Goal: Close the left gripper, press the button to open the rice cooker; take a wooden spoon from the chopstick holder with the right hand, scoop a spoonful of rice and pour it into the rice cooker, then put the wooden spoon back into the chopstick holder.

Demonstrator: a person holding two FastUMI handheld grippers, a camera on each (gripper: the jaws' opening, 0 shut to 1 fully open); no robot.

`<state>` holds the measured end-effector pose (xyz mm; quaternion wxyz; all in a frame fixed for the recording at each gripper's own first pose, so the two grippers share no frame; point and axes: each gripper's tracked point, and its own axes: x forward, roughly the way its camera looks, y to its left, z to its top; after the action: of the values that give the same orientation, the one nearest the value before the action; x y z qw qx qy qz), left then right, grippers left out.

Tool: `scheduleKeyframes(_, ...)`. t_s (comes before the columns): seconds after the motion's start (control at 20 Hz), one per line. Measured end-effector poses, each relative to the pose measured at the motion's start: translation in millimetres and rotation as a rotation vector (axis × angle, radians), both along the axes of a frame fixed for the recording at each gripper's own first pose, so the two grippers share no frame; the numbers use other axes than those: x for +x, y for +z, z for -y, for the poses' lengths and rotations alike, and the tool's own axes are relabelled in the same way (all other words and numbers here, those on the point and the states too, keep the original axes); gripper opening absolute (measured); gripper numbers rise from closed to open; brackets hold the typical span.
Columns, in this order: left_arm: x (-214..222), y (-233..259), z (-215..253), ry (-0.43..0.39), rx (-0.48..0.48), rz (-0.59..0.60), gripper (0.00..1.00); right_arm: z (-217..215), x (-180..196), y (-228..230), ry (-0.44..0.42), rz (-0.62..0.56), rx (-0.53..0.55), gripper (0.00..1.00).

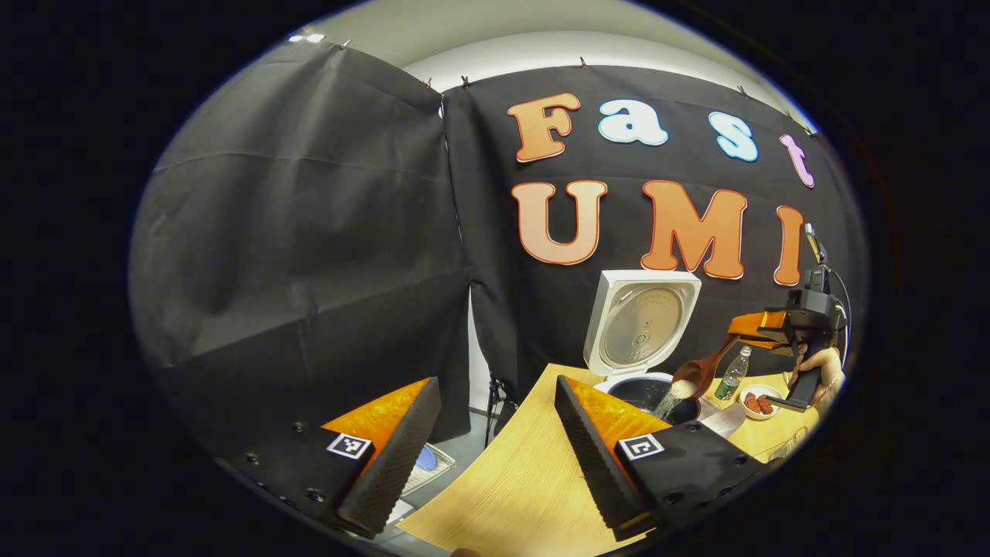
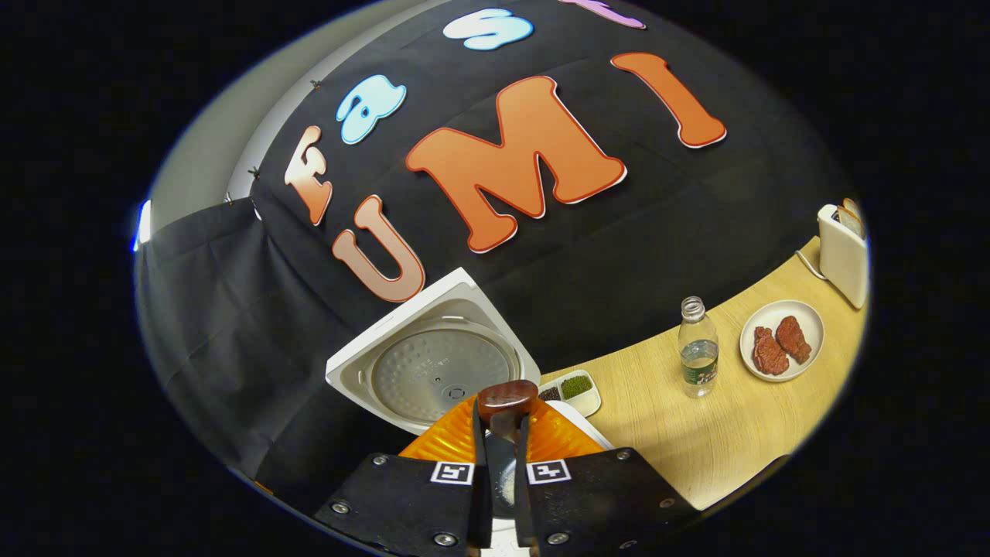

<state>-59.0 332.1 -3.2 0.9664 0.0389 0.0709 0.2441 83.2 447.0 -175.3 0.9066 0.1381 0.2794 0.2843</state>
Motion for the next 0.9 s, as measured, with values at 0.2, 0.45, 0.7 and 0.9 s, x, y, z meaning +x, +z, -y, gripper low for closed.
scheduleKeyframes(0.2, 1.2, -0.8, 0.3, -0.003, -0.003, 0.003, 1.00, -2.5, -4.2, 3.0, 0.033, 0.048, -0.041, 0.11)
scheduleKeyframes(0.45, 1.4, -0.2, 0.2, -0.001, -0.004, 0.003, 1.00, -6.5, -12.3, 6.7, 0.104, 0.134, -0.116, 0.11)
scheduleKeyframes(0.7, 0.0, -1.3, 2.1, -0.002, -0.001, 0.005, 1.00, -14.1, -23.9, 13.9, 0.197, 0.248, -0.204, 0.11)
scheduleKeyframes(0.9, -0.4, -1.7, 3.3, 0.002, -0.002, 0.006, 1.00, -20.5, -37.5, 15.6, 0.272, 0.303, -0.243, 0.11)
